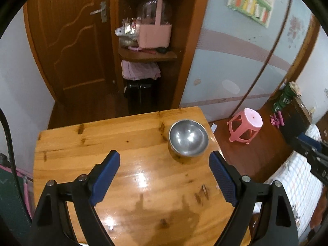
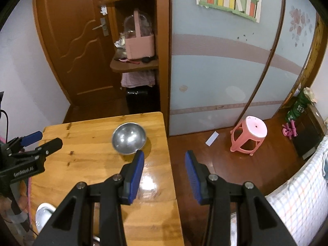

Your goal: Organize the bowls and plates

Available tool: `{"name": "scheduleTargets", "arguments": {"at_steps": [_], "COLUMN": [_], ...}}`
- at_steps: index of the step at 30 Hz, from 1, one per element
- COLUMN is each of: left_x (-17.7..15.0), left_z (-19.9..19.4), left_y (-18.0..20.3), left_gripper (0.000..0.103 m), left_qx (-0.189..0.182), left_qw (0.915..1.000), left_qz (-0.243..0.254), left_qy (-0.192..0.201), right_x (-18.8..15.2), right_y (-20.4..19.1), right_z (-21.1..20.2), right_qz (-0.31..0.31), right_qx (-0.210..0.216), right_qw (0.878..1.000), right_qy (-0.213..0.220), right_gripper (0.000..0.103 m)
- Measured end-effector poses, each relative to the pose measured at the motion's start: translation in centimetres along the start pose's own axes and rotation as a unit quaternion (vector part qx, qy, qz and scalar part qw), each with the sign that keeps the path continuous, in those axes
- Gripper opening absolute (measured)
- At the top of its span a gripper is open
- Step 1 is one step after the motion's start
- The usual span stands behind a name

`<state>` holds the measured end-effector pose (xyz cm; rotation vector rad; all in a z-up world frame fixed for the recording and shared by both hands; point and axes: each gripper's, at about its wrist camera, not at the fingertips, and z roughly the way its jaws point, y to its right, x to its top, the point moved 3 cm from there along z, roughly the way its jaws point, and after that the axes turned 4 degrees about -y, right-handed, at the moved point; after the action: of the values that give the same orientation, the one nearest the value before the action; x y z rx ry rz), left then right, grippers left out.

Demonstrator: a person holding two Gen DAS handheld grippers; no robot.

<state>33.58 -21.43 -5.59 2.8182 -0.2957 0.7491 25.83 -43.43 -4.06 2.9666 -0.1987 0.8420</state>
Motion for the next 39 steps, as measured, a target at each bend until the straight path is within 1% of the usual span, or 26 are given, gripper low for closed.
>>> {"name": "scheduleTargets", "arguments": {"at_steps": [4,8,12,16,20,24,26,28,29,30,31,32,33,34,35,37,39], "left_x": [1.0,0.6,-0.3,-0.2,-0.1,-0.2,-0.3,-0.4,-0.4,-0.4,-0.4,-0.4,-0.4,-0.5,-0.5,-0.6,-0.5], "left_z": [5.3,10.1,13.4,16.1,18.2,19.9,20.7,21.5,21.7,22.1,22.5,22.7,22.9,23.1,23.2,23.1,23.0], "left_y": [-0.7,-0.8,-1.3,-1.8,-2.2,-2.4,-2.5,-2.4,-2.3,-2.3,-2.2,-2.1,-2.0,-1.8,-1.7,-1.5,-1.1], "left_gripper": [0.088,0.088,0.088,0.088,0.088,0.087,0.082,0.071,0.068,0.060,0.051,0.047,0.039,0.032,0.029,0.016,0.008], "left_qx": [-0.015,-0.029,-0.029,-0.042,-0.050,-0.051,-0.051,-0.057,-0.059,-0.064,-0.068,-0.070,-0.073,-0.077,-0.081,-0.093,-0.098], "left_qw": [0.9990,0.9966,0.9947,0.9909,0.9883,0.9866,0.9858,0.9850,0.9845,0.9835,0.9827,0.9823,0.9821,0.9818,0.9814,0.9801,0.9802], "left_qz": [-0.028,-0.036,-0.052,-0.087,-0.111,-0.127,-0.130,-0.131,-0.131,-0.132,-0.133,-0.132,-0.128,-0.125,-0.122,-0.119,-0.108], "left_qy": [-0.031,-0.068,-0.084,-0.094,-0.092,-0.089,-0.093,-0.096,-0.100,-0.105,-0.110,-0.113,-0.117,-0.121,-0.124,-0.128,-0.134], "right_x": [1.2,1.6,1.6,1.6,1.4,1.3,1.4,1.3,1.2,1.1,1.1,1.0,1.0,0.9,0.8,0.8,0.7], "right_y": [0.1,-0.3,-0.8,-1.4,-2.2,-2.9,-3.0,-3.0,-3.0,-3.0,-3.0,-3.0,-3.0,-3.0,-3.1,-3.2,-3.4], "right_z": [4.0,8.0,12.1,15.7,19.1,21.5,22.6,23.2,23.5,23.7,24.0,24.2,24.6,24.7,24.7,24.7,24.6], "right_qz": [0.011,0.019,0.038,0.055,0.079,0.083,0.090,0.097,0.101,0.101,0.100,0.101,0.102,0.105,0.107,0.107,0.103], "right_qx": [0.011,0.019,0.047,0.070,0.086,0.084,0.086,0.088,0.088,0.089,0.090,0.093,0.097,0.100,0.102,0.110,0.107], "right_qw": [1.000,0.999,0.995,0.991,0.986,0.984,0.982,0.981,0.980,0.980,0.979,0.978,0.977,0.975,0.975,0.973,0.973], "right_qy": [-0.023,-0.046,-0.078,-0.096,-0.117,-0.135,-0.140,-0.143,-0.146,-0.147,-0.151,-0.157,-0.162,-0.167,-0.168,-0.171,-0.177], "right_gripper": [0.042,0.042,0.042,0.042,0.042,0.042,0.042,0.041,0.038,0.029,0.025,0.018,0.014,0.013,0.009,0.009,0.008]}}
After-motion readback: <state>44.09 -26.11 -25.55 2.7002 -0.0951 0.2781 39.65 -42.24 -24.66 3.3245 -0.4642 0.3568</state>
